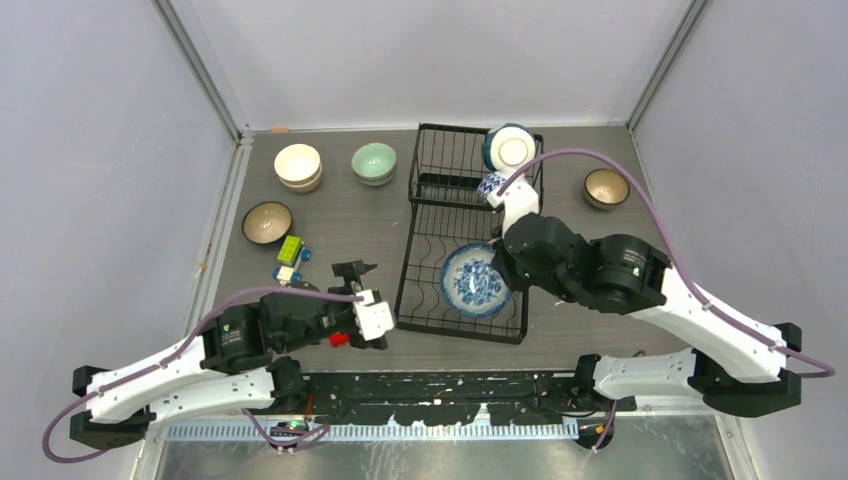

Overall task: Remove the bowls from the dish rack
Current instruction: Place the bowl at the center of the board.

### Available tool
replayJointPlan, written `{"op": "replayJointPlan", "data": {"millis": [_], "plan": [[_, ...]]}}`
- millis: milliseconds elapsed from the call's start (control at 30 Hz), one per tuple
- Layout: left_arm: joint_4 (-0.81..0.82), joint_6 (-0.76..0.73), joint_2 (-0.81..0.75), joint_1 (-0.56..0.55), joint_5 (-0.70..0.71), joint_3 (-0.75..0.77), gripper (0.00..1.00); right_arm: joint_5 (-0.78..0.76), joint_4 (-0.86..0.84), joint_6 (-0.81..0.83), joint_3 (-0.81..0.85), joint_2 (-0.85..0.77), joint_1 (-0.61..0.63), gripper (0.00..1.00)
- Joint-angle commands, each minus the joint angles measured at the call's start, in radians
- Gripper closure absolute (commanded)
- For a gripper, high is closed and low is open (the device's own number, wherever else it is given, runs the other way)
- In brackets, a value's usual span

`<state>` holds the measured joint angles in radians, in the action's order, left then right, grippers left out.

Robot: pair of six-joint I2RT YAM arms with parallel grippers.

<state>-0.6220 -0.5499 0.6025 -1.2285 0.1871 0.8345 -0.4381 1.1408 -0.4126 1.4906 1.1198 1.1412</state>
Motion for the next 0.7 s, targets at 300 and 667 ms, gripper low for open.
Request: {"op": "replayJointPlan", "data": {"millis": [300, 667], "plan": [[0.295, 0.698, -0.033, -0.002, 0.272, -0.124, 0.00, -0.154, -0.055, 0.016, 0.299, -0.004, -0.442, 0.99], [0.239, 1.032, -0.137, -0.002, 0.528, -0.244, 0.00, -0.202, -0.169, -0.184, 0.036, -0.147, -0.865, 0.99]]}}
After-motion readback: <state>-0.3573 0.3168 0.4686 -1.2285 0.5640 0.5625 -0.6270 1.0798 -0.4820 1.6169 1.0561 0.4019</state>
